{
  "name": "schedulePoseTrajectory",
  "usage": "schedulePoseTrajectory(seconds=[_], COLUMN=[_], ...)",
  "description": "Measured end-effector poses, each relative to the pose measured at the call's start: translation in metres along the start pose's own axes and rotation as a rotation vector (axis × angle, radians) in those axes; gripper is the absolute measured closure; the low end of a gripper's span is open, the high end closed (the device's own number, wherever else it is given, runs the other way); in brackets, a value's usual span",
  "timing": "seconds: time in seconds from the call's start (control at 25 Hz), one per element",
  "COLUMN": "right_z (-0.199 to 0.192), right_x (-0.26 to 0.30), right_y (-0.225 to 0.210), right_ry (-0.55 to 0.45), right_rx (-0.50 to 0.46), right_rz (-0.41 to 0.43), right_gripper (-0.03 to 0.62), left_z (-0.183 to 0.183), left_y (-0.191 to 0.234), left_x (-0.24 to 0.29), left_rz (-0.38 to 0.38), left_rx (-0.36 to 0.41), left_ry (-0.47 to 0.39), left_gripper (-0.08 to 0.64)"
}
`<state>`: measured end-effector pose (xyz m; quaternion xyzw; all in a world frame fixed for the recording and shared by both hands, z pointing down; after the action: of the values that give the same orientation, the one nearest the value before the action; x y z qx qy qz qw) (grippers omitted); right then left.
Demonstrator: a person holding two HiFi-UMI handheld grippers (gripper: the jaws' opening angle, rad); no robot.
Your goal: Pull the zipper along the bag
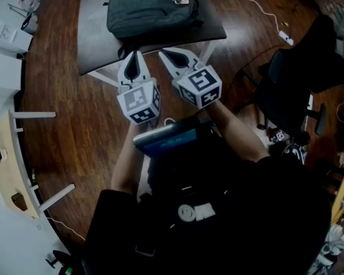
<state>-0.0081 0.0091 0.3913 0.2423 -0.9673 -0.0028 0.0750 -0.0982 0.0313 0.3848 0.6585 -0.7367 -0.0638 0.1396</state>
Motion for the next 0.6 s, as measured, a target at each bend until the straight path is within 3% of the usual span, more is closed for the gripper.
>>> schedulePoseTrajectory(seconds=[0.6], right_z=[-0.008], right_x=[-0.06], right_y=[-0.02], right_ry=[-0.032], right_rx=[0.044], right_rz=[0.07], right_gripper=[0.586], left_z=[-0.012], left_y=[-0.074], left_x=[-0.01], left_rz=[0.015], left_rx=[0.055], left_ry=[0.023], left_gripper=[0.558])
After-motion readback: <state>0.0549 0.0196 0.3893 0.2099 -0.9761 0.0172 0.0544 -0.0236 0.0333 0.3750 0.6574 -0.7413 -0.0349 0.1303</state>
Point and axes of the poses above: the fingertips, and each gripper's own axes: x forward along the fingers, y to its left, z out of its top, the point moved 3 cm from there along -x, backward along the fingers, and after that the axes turned 11 degrees about -x, right-handed, at the moved point
